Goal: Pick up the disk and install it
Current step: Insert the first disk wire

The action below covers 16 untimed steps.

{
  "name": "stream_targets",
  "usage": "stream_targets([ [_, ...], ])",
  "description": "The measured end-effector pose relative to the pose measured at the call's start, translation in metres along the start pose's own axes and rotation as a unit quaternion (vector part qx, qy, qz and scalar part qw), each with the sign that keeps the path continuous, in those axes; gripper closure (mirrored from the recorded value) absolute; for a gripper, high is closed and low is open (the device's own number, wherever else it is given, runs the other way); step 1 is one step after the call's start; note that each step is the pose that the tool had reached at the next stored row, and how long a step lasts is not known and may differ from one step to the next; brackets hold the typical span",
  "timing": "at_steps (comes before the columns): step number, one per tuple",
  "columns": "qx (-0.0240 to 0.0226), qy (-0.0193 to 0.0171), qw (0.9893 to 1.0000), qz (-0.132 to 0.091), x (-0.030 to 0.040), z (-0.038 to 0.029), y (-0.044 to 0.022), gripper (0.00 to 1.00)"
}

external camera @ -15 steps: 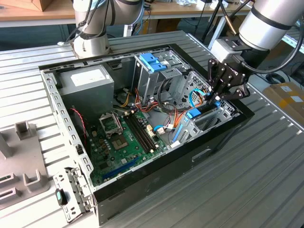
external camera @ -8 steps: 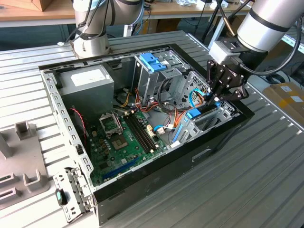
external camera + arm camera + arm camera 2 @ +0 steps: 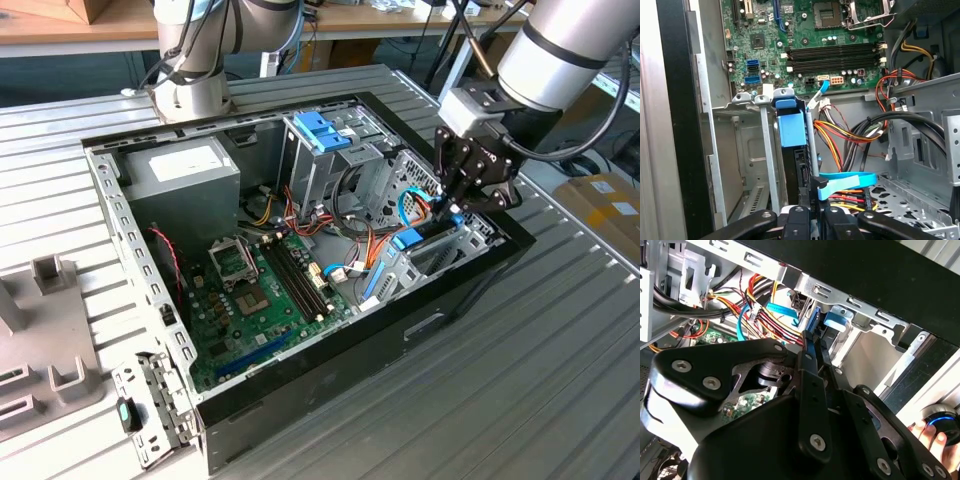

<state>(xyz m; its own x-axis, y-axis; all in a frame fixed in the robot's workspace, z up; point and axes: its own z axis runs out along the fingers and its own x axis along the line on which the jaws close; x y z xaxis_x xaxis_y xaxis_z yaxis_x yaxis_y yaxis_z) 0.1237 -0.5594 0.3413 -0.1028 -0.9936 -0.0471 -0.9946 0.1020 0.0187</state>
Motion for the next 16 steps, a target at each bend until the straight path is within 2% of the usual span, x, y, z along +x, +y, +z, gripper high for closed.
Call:
stream_targets([
  [16, 0.0, 0.0, 1.0, 0.0, 0.0016, 0.0009, 0.0, 0.83],
])
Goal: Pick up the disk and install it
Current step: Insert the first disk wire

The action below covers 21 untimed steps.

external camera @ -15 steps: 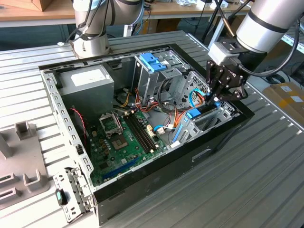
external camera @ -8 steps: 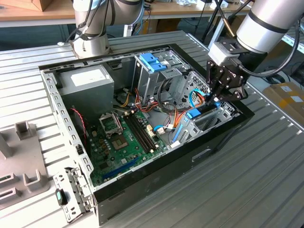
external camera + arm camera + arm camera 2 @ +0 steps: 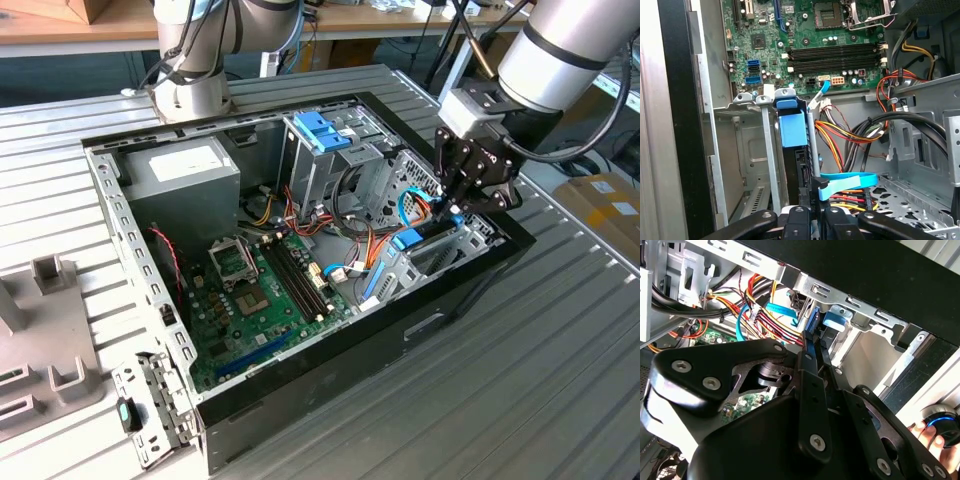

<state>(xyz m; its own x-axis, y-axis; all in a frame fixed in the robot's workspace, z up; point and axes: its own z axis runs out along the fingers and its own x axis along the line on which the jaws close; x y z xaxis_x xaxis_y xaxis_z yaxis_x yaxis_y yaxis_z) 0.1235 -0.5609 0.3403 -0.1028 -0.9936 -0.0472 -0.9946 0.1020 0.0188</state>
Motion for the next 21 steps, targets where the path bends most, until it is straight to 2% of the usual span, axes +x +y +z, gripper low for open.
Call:
stream_targets([
  [8, 0.0, -0.0003, 1.0, 0.0, 0.0002, 0.0008, 0.0, 0.83],
  [12, -0.0001, -0.0001, 1.0, 0.0, -0.0005, -0.0114, -0.0007, 0.83],
  [15, -0.0004, -0.0002, 1.0, 0.0, -0.0006, -0.0115, -0.0013, 0.83],
  [17, -0.0008, 0.0, 1.0, -0.009, -0.0006, -0.0116, -0.0014, 0.83],
  [18, -0.0019, 0.0005, 0.9995, -0.03, -0.0006, -0.0109, -0.0016, 0.83],
  [19, -0.0022, 0.0005, 0.9994, -0.036, -0.0004, -0.0078, -0.0017, 0.83],
  [21, -0.0022, 0.0006, 0.9993, -0.036, -0.0004, -0.0068, -0.0017, 0.83],
])
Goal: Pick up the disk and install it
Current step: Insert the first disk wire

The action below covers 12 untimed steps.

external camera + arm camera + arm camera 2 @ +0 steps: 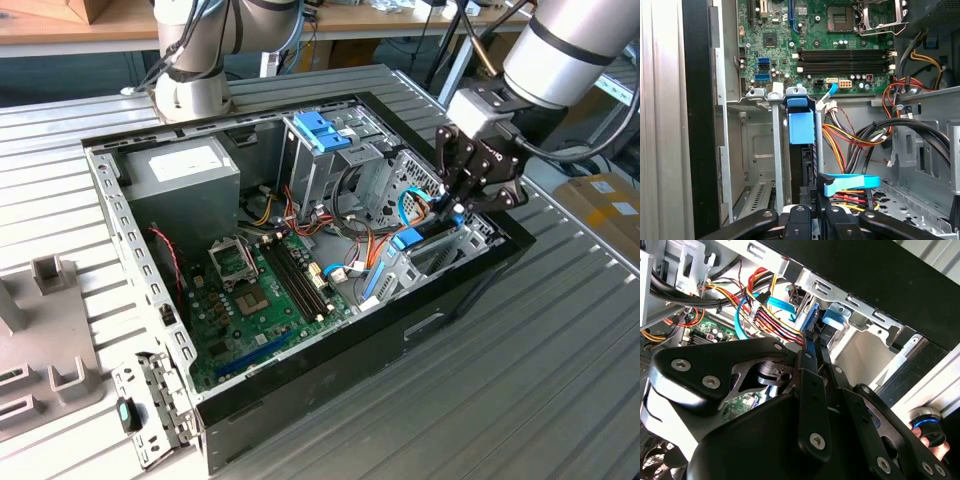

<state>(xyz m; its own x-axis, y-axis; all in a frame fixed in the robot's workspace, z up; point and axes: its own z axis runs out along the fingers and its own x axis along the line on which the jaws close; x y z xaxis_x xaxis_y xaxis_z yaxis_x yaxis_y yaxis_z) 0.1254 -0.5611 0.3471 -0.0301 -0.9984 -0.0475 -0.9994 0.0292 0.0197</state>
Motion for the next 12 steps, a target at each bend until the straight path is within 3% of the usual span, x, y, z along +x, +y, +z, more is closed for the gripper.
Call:
stream_targets([
  [12, -0.0003, 0.0001, 1.0, -0.006, 0.0002, 0.005, -0.0001, 0.83],
])
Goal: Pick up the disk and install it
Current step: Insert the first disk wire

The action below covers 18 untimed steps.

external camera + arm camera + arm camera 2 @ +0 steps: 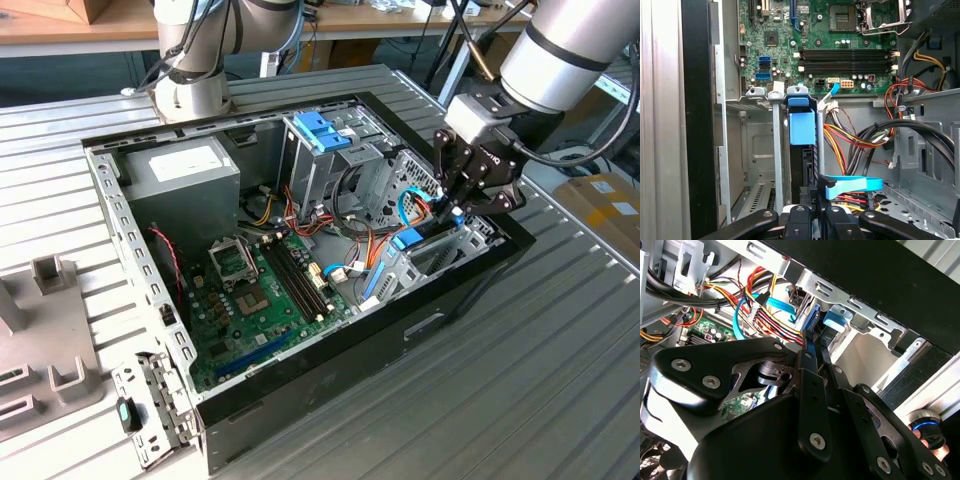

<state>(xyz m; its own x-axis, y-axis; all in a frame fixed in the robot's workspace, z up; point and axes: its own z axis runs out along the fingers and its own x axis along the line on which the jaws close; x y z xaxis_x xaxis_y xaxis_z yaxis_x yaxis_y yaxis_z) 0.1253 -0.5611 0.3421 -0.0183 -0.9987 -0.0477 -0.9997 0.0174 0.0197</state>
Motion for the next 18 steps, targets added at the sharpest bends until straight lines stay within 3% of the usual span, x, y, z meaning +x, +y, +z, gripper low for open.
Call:
stream_targets([
  [12, 0.0, 0.0, 1.0, -0.001, 0.0001, 0.0029, -0.0001, 0.83],
  [15, 0.0, -0.0002, 1.0, -0.001, 0.0002, 0.0031, -0.0001, 0.76],
  [16, 0.0, -0.0001, 1.0, -0.001, 0.0002, 0.003, -0.0001, 0.69],
  [18, 0.0, 0.0001, 1.0, -0.001, 0.0001, 0.0029, -0.0001, 0.69],
])
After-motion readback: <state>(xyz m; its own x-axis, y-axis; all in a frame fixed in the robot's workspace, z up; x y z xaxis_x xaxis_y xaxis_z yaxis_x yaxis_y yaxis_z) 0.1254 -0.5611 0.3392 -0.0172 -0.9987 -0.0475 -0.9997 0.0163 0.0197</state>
